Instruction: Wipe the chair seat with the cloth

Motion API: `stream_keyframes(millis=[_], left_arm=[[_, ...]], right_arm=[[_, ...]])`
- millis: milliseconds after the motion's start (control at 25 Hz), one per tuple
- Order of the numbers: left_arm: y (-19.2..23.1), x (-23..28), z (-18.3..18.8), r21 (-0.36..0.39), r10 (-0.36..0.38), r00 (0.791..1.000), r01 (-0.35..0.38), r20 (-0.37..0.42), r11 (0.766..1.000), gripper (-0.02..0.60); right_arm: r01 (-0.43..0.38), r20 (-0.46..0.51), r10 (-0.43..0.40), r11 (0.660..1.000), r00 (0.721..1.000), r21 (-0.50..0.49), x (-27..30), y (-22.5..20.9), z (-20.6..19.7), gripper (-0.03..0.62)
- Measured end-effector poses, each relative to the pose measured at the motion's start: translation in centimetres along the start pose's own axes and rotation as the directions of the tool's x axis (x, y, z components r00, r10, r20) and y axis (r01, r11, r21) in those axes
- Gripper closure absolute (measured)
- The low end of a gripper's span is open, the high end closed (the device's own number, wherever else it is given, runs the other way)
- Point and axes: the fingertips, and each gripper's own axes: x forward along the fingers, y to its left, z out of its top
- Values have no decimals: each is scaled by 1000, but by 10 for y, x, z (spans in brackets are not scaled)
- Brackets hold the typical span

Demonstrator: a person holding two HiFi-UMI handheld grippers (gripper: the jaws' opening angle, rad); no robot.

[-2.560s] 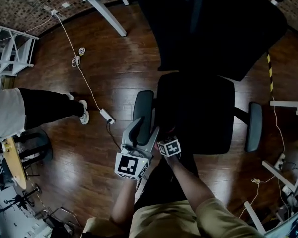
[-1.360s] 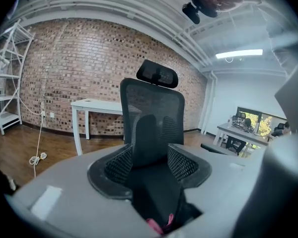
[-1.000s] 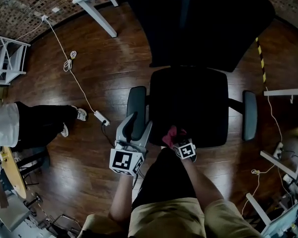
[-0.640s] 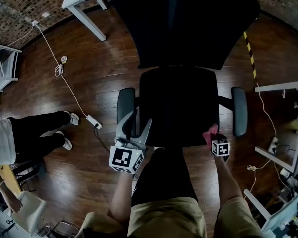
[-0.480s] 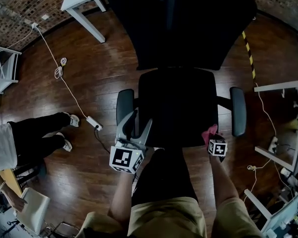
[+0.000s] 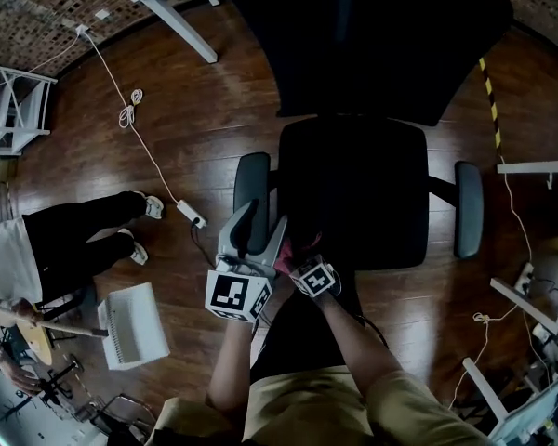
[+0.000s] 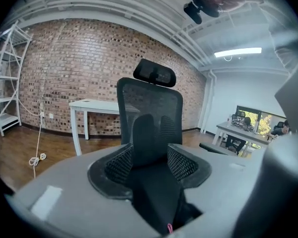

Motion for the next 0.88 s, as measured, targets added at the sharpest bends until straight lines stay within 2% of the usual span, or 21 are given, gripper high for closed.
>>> stream_keyframes(millis=[80, 200, 240, 360, 440, 560, 640, 840, 880], left_arm=[[4, -8, 1, -7, 13, 1000, -13, -13, 1000, 380], [12, -14, 0, -27, 25, 1000, -25, -13, 999, 382], [12, -11, 2, -31, 24, 1000, -24, -5, 999, 382], [5, 3, 12, -30, 1, 1000, 0, 20, 1000, 383], [-3, 12, 14, -30, -22, 999, 23, 33, 999, 383], [-15, 18, 12, -36, -49, 998, 50, 27, 998, 383], [-20, 20, 9, -37, -63, 998, 64, 18, 997, 383], [-21, 19, 3, -33, -67, 998, 67, 5, 997, 383], [-20, 18, 3, -31, -65, 998, 66, 11, 997, 383]], right_arm=[[19, -62, -17, 1000, 998, 23, 3, -6, -15, 519], [55, -180, -83, 986, 980, -157, -23, -27, -46, 519], [99, -210, -137, 978, 968, -182, -41, -48, -62, 519], [319, -266, -331, 944, 905, -90, -115, -136, -120, 519], [405, -276, -409, 911, 870, -76, -166, -179, -140, 519], [460, -280, -475, 880, 834, -122, -221, -214, -148, 519], [502, -292, -524, 851, 800, -152, -246, -233, -153, 519], [561, -305, -594, 804, 744, -198, -268, -251, -159, 519], [545, -302, -590, 807, 749, -227, -263, -246, -157, 519]])
